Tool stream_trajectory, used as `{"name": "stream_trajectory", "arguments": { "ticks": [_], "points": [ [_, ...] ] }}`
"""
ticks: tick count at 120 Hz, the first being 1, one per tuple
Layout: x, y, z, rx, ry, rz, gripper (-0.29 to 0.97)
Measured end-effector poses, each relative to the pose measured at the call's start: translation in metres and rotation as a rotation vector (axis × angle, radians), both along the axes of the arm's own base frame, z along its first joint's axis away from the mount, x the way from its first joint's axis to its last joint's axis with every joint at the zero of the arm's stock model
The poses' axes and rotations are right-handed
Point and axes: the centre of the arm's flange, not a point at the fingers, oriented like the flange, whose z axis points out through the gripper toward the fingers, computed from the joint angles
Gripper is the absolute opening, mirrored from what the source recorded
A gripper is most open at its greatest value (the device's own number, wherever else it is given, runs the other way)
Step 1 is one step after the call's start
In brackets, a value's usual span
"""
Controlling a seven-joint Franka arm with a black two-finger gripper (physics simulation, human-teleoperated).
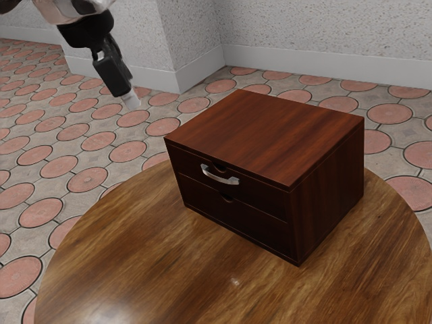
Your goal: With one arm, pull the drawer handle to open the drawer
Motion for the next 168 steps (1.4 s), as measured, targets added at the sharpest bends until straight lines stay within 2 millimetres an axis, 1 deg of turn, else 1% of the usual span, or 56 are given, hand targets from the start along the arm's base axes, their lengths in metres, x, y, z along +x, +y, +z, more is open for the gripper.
{"name": "stream_trajectory", "arguments": {
  "ticks": [8, 12, 16, 27, 36, 46, 65, 78, 81, 88, 102, 107, 112, 124, 137, 142, 151, 161, 168],
  "points": [
    [0.022, 0.006, -0.032, 0.012, 0.081, -0.052, 0.68],
    [0.029, 0.006, -0.043, 0.018, 0.109, -0.081, 0.68],
    [0.034, 0.002, -0.051, 0.022, 0.127, -0.116, 0.68],
    [0.038, -0.015, -0.058, 0.033, 0.147, -0.219, 0.68],
    [0.042, -0.020, -0.072, 0.035, 0.147, -0.297, 0.68],
    [0.042, -0.017, -0.087, 0.036, 0.118, -0.379, 0.68],
    [0.056, -0.006, -0.097, 0.076, 0.033, -0.497, 0.68],
    [0.065, -0.006, -0.103, 0.082, -0.018, -0.571, 0.68],
    [0.067, -0.008, -0.106, 0.084, -0.024, -0.589, 0.68],
    [0.076, -0.015, -0.123, 0.087, -0.022, -0.633, 0.68],
    [0.095, -0.038, -0.145, 0.110, -0.041, -0.727, 0.67],
    [0.099, -0.043, -0.148, 0.114, -0.054, -0.754, 0.66],
    [0.103, -0.043, -0.150, 0.116, -0.067, -0.770, 0.66],
    [0.107, -0.032, -0.152, 0.127, -0.092, -0.791, 0.65],
    [0.110, -0.013, -0.153, 0.141, -0.105, -0.799, 0.64],
    [0.113, -0.011, -0.159, 0.144, -0.102, -0.809, 0.64],
    [0.118, -0.015, -0.167, 0.140, -0.101, -0.834, 0.62],
    [0.115, -0.017, -0.158, 0.146, -0.125, -0.858, 0.59],
    [0.104, -0.016, -0.149, 0.145, -0.142, -0.871, 0.58]
  ]
}}
